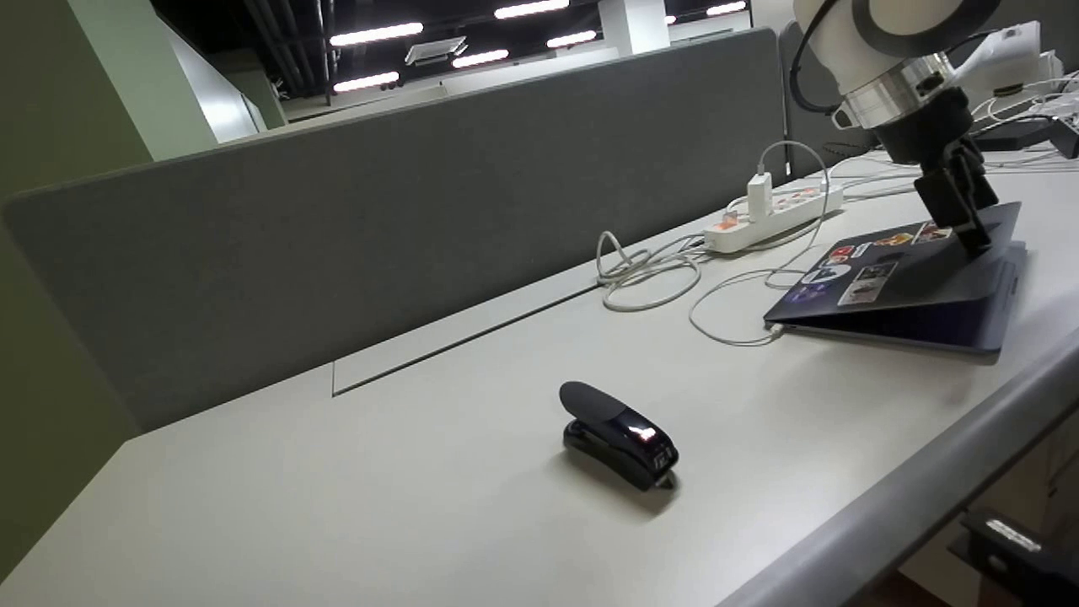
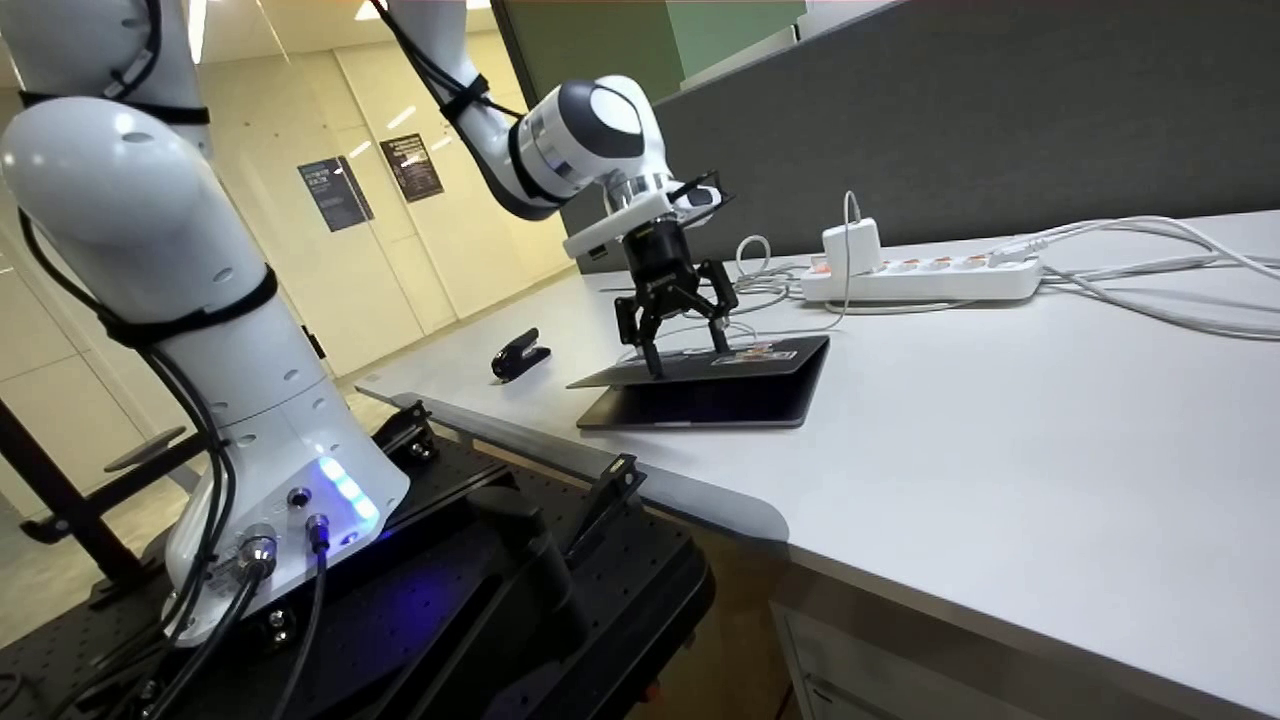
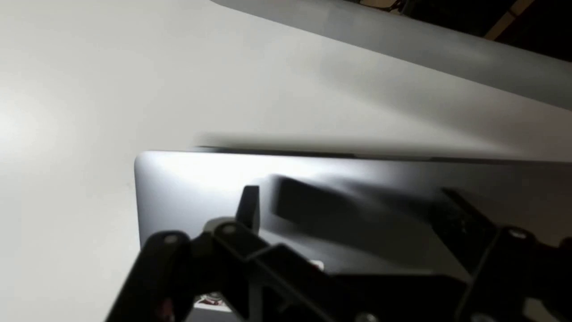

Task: Close the laptop

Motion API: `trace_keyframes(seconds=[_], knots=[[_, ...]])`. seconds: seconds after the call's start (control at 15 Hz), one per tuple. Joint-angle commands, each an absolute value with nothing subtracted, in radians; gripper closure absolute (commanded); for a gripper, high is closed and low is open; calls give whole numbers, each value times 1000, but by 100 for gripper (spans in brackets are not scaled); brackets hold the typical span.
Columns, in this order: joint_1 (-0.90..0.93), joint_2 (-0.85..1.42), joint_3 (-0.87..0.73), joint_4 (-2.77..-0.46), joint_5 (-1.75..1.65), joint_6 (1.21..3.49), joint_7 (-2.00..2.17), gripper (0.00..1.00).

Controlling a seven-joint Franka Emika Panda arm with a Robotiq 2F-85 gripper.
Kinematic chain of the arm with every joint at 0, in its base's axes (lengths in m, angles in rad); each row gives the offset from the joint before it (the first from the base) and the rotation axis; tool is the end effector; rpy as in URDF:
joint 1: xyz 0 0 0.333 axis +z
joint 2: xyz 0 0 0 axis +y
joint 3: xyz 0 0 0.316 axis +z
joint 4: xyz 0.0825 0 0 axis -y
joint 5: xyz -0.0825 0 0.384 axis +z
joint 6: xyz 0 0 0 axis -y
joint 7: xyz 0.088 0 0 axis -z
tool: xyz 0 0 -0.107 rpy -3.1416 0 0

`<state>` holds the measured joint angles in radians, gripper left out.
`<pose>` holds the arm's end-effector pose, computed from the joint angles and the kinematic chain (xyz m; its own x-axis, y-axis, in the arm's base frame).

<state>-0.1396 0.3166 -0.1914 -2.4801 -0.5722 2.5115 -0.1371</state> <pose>0.4138 -0.1448 0.1487 0.8903 0.2588 -0.3746 0.3456 -0.9198 0.1859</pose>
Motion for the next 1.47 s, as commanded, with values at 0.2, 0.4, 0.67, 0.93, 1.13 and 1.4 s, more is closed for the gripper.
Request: trace_keyframes(seconds=[0.2, 0.4, 0.67, 0.93, 1.13, 1.4], knots=[[-126, 400, -206, -2492, -580, 2572, -118, 0], [-122, 427, -211, -2491, -578, 2587, -117, 0], [-116, 461, -224, -2482, -580, 2600, -107, 0], [-113, 434, -229, -2491, -566, 2594, -105, 0], [-112, 373, -239, -2506, -550, 2571, -93, 0], [-112, 278, -254, -2515, -531, 2522, -78, 0]])
